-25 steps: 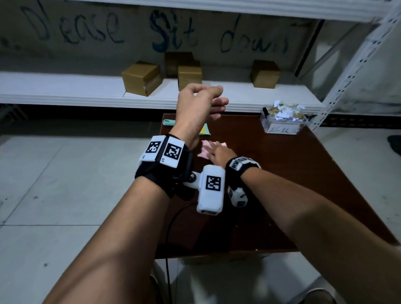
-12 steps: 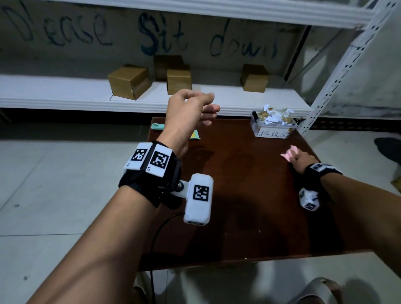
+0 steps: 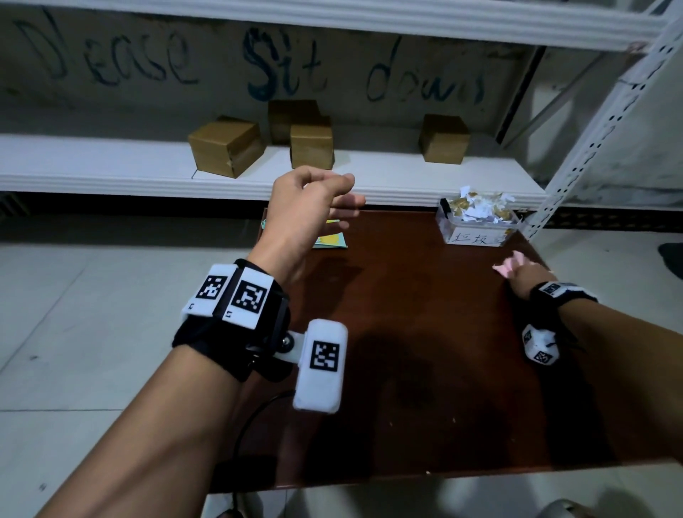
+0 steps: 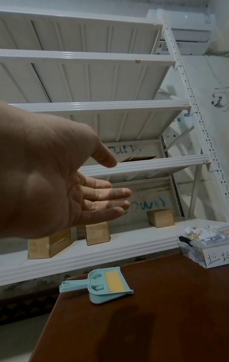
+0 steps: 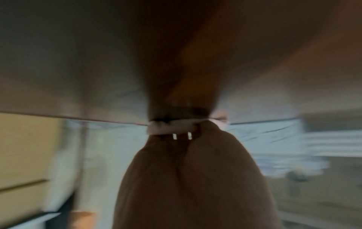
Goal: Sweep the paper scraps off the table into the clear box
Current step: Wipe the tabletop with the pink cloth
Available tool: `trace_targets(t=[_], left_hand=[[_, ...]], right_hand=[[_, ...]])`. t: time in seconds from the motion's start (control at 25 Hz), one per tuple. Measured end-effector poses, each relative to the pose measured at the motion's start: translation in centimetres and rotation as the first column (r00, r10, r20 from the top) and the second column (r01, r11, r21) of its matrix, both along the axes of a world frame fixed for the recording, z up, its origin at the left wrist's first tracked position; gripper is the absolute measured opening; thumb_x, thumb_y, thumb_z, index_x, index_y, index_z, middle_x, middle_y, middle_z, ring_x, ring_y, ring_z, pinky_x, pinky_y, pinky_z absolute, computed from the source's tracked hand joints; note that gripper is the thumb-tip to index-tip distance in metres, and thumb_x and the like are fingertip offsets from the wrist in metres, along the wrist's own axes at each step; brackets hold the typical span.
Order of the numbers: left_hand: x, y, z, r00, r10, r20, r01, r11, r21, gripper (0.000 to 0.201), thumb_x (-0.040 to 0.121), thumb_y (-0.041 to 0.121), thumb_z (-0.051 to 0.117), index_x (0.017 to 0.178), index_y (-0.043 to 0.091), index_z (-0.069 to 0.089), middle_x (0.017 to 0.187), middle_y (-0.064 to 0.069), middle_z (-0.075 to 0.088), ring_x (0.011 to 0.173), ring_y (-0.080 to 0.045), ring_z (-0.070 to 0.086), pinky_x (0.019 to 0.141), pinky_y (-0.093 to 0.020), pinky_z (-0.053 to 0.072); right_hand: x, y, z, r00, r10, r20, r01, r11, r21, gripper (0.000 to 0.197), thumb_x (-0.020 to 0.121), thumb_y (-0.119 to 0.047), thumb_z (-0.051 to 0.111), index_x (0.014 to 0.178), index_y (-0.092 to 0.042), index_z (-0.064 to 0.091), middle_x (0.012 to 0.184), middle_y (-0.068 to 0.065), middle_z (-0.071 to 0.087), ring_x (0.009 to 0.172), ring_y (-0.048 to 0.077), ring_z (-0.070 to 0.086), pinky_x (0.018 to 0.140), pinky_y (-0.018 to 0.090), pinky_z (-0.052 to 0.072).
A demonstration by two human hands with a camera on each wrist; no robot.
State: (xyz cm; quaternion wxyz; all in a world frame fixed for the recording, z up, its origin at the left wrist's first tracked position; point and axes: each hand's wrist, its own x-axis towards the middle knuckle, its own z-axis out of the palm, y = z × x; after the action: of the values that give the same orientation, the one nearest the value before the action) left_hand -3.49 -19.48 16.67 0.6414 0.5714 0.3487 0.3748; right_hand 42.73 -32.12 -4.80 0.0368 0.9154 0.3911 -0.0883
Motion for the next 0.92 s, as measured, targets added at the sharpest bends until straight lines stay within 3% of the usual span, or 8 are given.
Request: trace_targets(t=[0.12,0.28,0.4,0.6,0.76,0.92], left_hand=[[0.0,0.2,0.1,1.000,0.020,0.020,-0.019,1.000,-0.015,0.028,0.094,0.020,0.065,0.116,0.003,0.060,0.090,-0.013,0.078,0.089,-0.028,0.076,0.084,-0.042,0.059],[0.3,-0.3,0.3,0.999,0.009,0.035,-0.007,0.999,-0.032,0.032,0.093,0.020,0.066,0.119,0.003,0.059,0.090,-0.011,0.078,0.090,-0.029,0.076,0.086,-0.044,0.059],[0.1,-0.4,0.3,0.999,0.005,0.042,-0.004,0.999,-0.036,0.032,0.093,0.020,0.066,0.119,0.003,0.059,0.090,-0.011,0.078,0.090,-0.029,0.076,0.086,-0.044,0.059],[-0.5,0.5,0.2,0.998,0.026,0.049,-0.025,0.999,-0.032,0.030,0.093,0.020,0.066,0.118,0.004,0.059,0.090,-0.011,0.078,0.089,-0.027,0.076,0.083,-0.041,0.059],[-0.7,1.5,0.2,0.997,0.047,0.065,-0.043,0.998,-0.053,0.030,0.093,0.020,0.066,0.117,0.004,0.060,0.090,-0.012,0.078,0.090,-0.029,0.076,0.082,-0.039,0.058],[-0.7,2.5,0.0,0.997,0.053,0.056,-0.050,0.997,-0.055,0.028,0.092,0.021,0.067,0.115,0.006,0.061,0.089,-0.010,0.078,0.089,-0.027,0.076,0.082,-0.039,0.058]], right_hand=[[-7.7,3.0,2.0,0.988,0.153,0.025,-0.154,0.988,0.031,0.045,0.110,-0.031,0.034,0.150,-0.010,0.038,0.160,0.018,0.034,0.139,0.037,0.045,0.113,0.051,0.035],[-13.9,7.9,2.1,0.932,0.362,-0.005,-0.361,0.931,0.058,0.056,0.111,-0.027,0.032,0.163,-0.015,0.014,0.165,0.017,0.026,0.147,0.035,0.033,0.116,0.044,0.031],[-16.3,11.8,1.0,0.867,0.498,-0.010,-0.498,0.867,0.006,0.058,0.110,-0.027,0.032,0.163,-0.015,0.012,0.168,0.012,0.017,0.150,0.034,0.026,0.117,0.044,0.032],[-17.8,17.5,0.1,0.846,0.533,-0.032,-0.534,0.844,-0.052,0.056,0.110,-0.026,0.029,0.163,-0.015,0.013,0.172,0.009,0.006,0.154,0.034,0.017,0.122,0.046,0.023],[-15.9,20.1,-0.7,0.862,0.506,0.026,-0.505,0.862,-0.032,0.055,0.110,-0.027,0.032,0.161,-0.014,0.019,0.169,0.013,0.012,0.147,0.037,0.027,0.118,0.048,0.030],[-13.2,21.9,-1.4,0.921,0.384,0.066,-0.383,0.923,-0.040,0.054,0.109,-0.025,0.034,0.160,-0.014,0.021,0.162,0.019,0.023,0.140,0.040,0.035,0.112,0.046,0.032]])
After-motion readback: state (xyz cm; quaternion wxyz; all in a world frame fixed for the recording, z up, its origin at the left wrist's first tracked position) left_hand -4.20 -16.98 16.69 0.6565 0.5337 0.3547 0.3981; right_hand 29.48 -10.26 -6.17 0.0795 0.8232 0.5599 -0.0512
